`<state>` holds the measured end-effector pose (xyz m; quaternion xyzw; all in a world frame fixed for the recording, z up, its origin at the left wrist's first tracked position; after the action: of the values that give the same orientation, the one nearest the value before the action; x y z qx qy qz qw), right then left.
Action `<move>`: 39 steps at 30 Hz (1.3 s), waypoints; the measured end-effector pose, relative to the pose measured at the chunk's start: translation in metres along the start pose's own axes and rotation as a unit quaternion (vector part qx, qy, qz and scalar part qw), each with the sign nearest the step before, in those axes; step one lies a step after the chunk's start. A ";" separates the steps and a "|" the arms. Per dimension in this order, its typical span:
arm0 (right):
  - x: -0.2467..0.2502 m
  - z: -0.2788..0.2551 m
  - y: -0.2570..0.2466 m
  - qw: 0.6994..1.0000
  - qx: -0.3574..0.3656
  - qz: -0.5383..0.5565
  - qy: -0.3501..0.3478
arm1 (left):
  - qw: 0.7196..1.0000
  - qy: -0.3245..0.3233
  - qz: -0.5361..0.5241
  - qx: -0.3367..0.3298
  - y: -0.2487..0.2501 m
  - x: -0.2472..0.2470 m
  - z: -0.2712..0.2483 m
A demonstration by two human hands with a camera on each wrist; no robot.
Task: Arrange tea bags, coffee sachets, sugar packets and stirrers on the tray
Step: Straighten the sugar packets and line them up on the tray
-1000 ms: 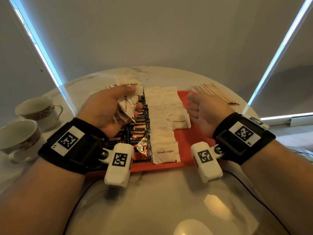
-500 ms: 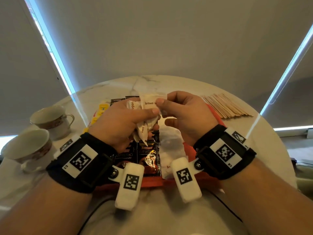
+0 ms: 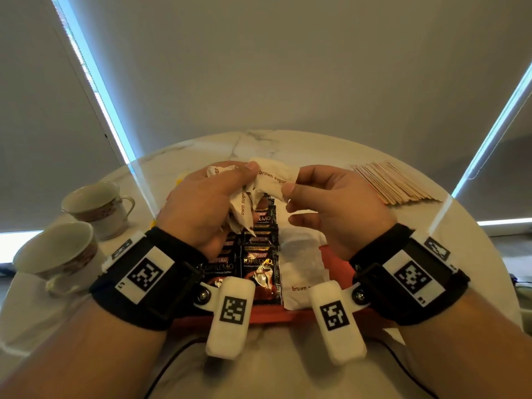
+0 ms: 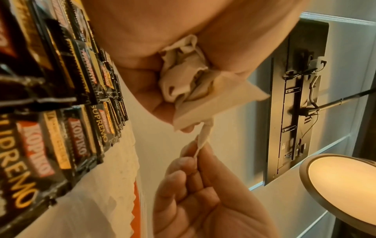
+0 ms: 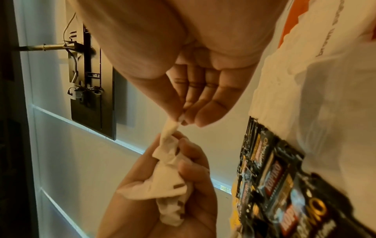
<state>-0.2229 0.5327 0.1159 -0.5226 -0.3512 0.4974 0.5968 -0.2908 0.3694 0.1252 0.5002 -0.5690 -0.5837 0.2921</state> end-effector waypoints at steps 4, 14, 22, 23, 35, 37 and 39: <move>0.024 -0.004 -0.004 0.995 -0.014 -0.044 0.087 | 0.999 -0.026 0.024 0.009 -0.003 -0.002 -0.001; 0.079 -0.021 0.014 0.952 -0.214 -0.124 0.182 | 0.999 -0.017 0.020 0.039 -0.001 0.004 0.005; 0.076 -0.024 0.014 0.943 -0.249 -0.177 0.129 | 0.999 -0.013 0.018 0.039 0.000 0.007 0.007; 0.076 -0.024 0.013 0.944 -0.249 -0.176 0.125 | 0.999 -0.015 0.020 0.039 -0.001 0.007 0.008; 0.070 -0.032 0.016 0.964 -0.204 -0.105 0.135 | 0.998 -0.032 0.032 0.044 -0.004 0.004 0.009; 0.068 -0.032 0.015 0.967 -0.207 -0.091 0.116 | 0.997 -0.041 0.031 0.054 -0.005 0.002 0.008; 0.065 -0.033 0.012 0.970 -0.196 -0.075 0.118 | 0.996 -0.057 0.020 0.066 -0.006 -0.001 0.005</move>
<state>-0.1782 0.5861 0.0907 -0.6568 -0.4072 0.3071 0.5554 -0.2933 0.3731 0.1188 0.4726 -0.6318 -0.5666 0.2373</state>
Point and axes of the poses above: each hand's wrist, its own z-axis towards the middle knuckle, its own x-axis out of the back of the hand, y = z × x, the point moved 1 cm from there along z, towards the middle knuckle, and after that the axes turned 7 degrees about x, right-handed, at the moved point
